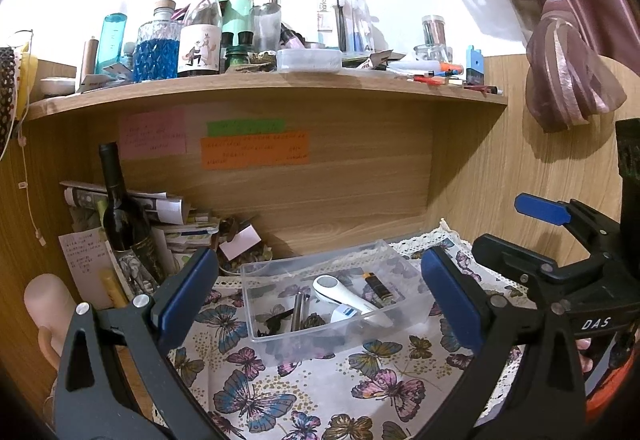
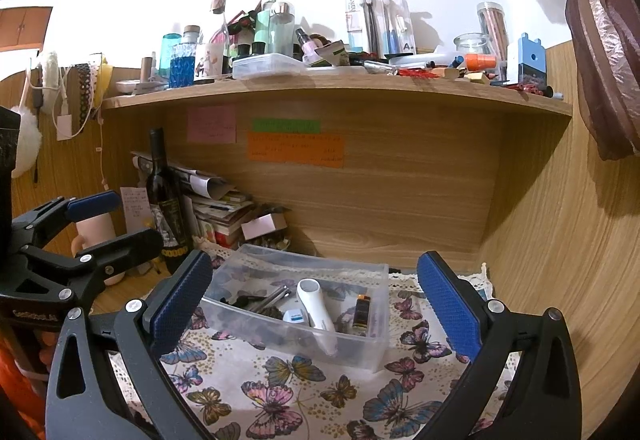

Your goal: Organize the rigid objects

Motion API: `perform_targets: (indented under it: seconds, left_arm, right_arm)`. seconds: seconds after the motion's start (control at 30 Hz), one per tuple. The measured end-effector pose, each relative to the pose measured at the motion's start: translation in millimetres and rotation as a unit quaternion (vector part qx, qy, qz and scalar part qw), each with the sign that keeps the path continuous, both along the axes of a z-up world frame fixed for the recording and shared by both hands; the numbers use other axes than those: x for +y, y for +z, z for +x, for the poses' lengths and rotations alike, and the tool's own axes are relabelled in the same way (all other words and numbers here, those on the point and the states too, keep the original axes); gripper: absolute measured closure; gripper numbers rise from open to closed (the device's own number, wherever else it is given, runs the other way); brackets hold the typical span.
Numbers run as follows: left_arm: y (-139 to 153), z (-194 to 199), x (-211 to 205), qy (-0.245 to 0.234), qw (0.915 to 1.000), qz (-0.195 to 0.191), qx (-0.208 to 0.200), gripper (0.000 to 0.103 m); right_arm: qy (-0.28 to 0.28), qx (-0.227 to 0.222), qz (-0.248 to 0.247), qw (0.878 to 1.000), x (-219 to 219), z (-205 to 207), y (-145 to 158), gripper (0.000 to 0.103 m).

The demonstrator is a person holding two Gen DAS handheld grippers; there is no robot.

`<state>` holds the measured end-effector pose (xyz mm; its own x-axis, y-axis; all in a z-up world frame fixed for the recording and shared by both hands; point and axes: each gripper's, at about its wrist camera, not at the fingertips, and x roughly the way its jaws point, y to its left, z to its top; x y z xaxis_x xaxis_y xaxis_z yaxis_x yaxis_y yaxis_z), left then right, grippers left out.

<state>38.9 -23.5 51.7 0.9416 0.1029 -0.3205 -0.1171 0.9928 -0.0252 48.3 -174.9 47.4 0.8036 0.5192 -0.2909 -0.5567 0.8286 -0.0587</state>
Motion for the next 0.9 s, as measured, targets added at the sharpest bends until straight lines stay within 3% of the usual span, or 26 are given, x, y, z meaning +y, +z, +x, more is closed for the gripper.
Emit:
perform_targets:
  seconds: [0.3, 0.9]
  left_arm:
    - [1.3, -1.8, -2.2, -0.002, 1.0, 0.006, -0.005, 0.0]
    - [-2.6, 4.0, 4.6, -0.012, 0.9997, -0.019, -0.002, 0.0]
  right_arm:
    - [-0.002, -0.004, 0.0, 1.0, -1.4, -1.9, 1.8, 0.0]
    - [-0.001, 0.006, -0.003, 1.0, 0.3, 5.6, -3.8, 0.0]
